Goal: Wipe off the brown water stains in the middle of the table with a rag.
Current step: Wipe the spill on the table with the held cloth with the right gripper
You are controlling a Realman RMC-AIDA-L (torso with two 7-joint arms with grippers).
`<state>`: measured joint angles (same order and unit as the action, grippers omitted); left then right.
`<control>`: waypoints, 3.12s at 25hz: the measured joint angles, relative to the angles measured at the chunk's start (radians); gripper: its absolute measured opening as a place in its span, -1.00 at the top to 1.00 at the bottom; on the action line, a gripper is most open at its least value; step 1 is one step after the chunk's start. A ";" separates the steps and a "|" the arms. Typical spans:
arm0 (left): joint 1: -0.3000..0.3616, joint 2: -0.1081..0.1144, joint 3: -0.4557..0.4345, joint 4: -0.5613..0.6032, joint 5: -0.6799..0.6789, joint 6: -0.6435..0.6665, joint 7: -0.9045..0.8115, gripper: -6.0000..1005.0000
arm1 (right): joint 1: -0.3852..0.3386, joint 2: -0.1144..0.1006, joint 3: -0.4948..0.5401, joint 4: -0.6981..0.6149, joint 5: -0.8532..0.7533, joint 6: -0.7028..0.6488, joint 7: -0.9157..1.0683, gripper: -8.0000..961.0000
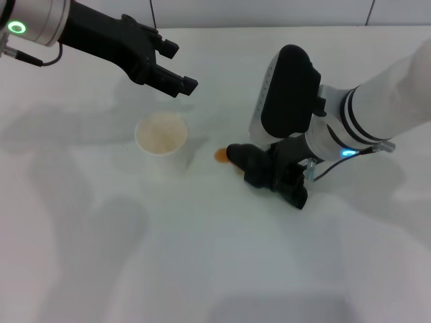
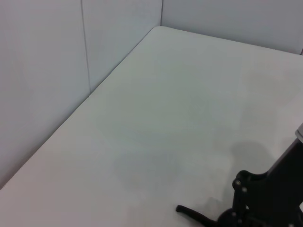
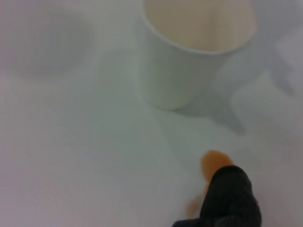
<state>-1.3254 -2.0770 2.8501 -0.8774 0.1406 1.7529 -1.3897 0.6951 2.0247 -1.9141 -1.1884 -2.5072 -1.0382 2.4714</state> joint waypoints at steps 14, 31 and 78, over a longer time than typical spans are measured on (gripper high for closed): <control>-0.006 0.000 0.000 0.000 0.003 -0.010 -0.002 -0.72 | -0.033 -0.003 0.046 -0.023 -0.013 0.127 0.005 0.84; -0.012 0.000 0.000 0.000 0.008 -0.024 -0.006 -0.72 | -0.055 -0.003 -0.048 -0.142 0.025 -0.033 -0.004 0.84; -0.019 -0.002 0.000 0.000 0.010 -0.034 -0.006 -0.72 | -0.107 -0.002 -0.042 -0.152 -0.042 0.051 -0.025 0.84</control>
<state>-1.3444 -2.0785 2.8501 -0.8774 0.1505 1.7185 -1.3958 0.5878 2.0227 -1.9560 -1.3403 -2.5494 -0.9872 2.4467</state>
